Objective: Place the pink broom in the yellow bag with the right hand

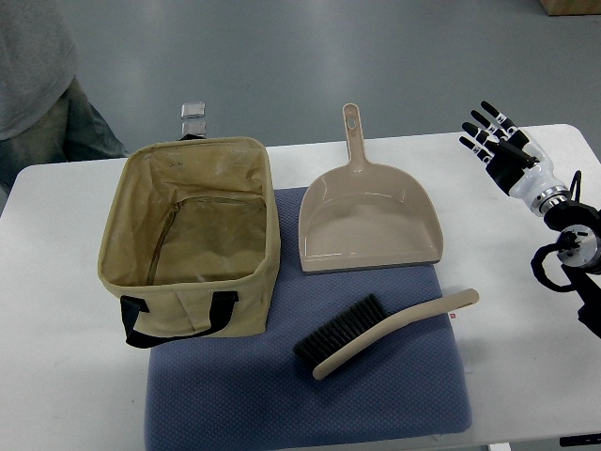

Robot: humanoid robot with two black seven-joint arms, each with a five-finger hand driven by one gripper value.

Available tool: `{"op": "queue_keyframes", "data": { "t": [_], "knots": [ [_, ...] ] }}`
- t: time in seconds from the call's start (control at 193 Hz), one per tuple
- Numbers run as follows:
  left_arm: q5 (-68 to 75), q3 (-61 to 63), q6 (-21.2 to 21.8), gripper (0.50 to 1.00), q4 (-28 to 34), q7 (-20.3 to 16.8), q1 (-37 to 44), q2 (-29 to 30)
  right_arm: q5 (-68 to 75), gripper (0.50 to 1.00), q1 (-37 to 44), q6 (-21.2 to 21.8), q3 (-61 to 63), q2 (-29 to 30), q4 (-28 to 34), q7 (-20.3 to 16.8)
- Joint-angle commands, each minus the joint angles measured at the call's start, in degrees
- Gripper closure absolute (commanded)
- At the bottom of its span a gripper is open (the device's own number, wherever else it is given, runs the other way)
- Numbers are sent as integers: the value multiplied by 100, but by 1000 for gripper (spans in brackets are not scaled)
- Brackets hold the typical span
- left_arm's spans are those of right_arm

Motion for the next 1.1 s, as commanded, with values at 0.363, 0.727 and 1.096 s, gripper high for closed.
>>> {"op": "queue_keyframes", "data": {
  "t": [0.363,0.727,1.096],
  "knots": [
    [0,-11,9,500,5,-9,0,0,0,570,0,9,-11,0,0,-1],
    [0,-2,9,500,23,-9,9,0,0,570,-9,26,-55,9,0,-1],
    [0,-2,9,500,23,-9,9,0,-9,570,-9,44,-73,53,9,-1]
  ]
}}
